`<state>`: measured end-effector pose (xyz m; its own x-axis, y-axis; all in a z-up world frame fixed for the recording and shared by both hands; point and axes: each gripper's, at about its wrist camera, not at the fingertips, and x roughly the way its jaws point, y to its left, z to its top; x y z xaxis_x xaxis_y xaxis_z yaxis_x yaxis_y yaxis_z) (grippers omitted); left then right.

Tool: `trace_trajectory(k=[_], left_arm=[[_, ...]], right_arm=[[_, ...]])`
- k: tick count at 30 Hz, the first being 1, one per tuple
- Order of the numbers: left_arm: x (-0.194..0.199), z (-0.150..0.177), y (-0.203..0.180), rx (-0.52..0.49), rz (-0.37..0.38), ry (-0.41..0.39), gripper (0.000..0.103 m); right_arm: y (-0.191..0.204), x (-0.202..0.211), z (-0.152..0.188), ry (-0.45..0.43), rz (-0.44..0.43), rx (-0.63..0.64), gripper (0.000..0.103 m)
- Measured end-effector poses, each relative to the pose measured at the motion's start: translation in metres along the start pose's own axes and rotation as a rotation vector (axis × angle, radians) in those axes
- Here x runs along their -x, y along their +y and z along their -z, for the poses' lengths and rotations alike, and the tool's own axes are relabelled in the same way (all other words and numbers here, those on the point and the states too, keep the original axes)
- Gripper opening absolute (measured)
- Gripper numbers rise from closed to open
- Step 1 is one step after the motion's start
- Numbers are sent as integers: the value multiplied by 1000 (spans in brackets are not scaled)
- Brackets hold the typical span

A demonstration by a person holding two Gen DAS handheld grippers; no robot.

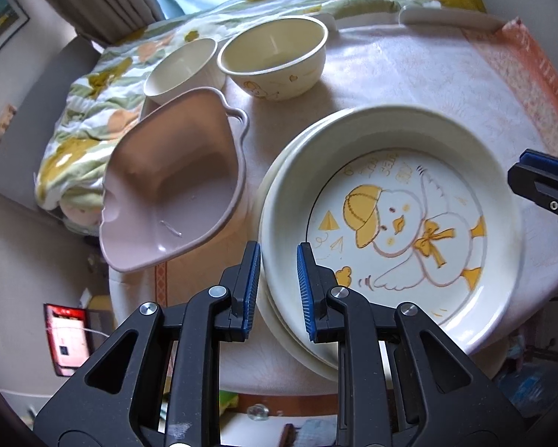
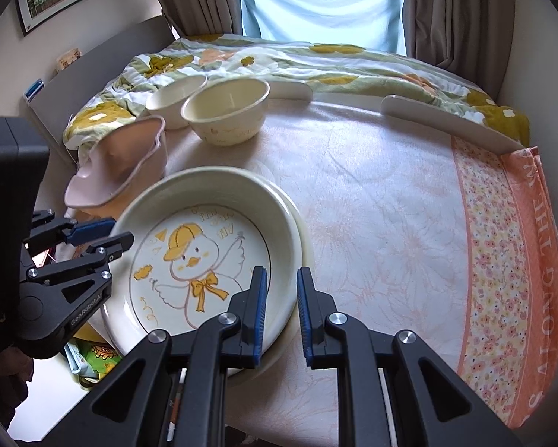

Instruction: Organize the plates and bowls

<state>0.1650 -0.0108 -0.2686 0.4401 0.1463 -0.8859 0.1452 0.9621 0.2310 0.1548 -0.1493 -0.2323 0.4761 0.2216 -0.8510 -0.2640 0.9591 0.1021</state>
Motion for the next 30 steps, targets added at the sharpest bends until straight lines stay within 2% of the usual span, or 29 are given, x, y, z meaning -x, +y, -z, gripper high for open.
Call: trace_trajectory(k=[2,4,5,6,7,8,9,10,11,14,17,20,22,24,26,29,30], left_arm=[[19,-3,10,37,21,-35,19],[39,-5,22,75,49,-70,37],[47,-6,29,96,55,-84,72],[57,-6,36,122,58,-107,99],[70,-5,46,153,55,-149,103],[80,-3,54,178,54,-184,103],[90,-3,65,201,57,-207,103],[95,-3,74,219,60,-220,103],[100,-1,84,242,62,-234,103],[106,7,124,324,109,-268,103],[94,18,164,389,155,-256,103],[70,26,195,426,265,-226,101],[46,28,210,438,351,-191,96],[22,28,215,432,414,-147,81],[1,26,221,417,467,-104,73],[-29,21,225,384,521,-55,65],[-40,19,227,376,543,-36,63]], right_arm=[[-4,10,-9,-10,-10,-8,15],[-7,21,-19,-32,-31,-13,15],[-8,26,-24,-40,-44,-14,15],[-9,31,-28,-50,-56,-19,15],[-9,36,-33,-63,-71,-23,17],[-8,40,-38,-74,-88,-25,32],[-8,45,-43,-88,-105,-24,61],[-6,49,-47,-107,-125,-19,78],[-4,52,-52,-130,-147,-13,103],[9,56,-68,-179,-176,21,103],[30,49,-84,-119,-214,46,103],[49,40,-88,-137,-227,9,103],[62,26,-92,-119,-232,-7,103],[74,5,-95,-73,-218,-27,103],[89,-17,-96,-27,-216,-48,102],[102,-39,-96,13,-199,-66,94],[108,-47,-95,26,-191,-69,88]])
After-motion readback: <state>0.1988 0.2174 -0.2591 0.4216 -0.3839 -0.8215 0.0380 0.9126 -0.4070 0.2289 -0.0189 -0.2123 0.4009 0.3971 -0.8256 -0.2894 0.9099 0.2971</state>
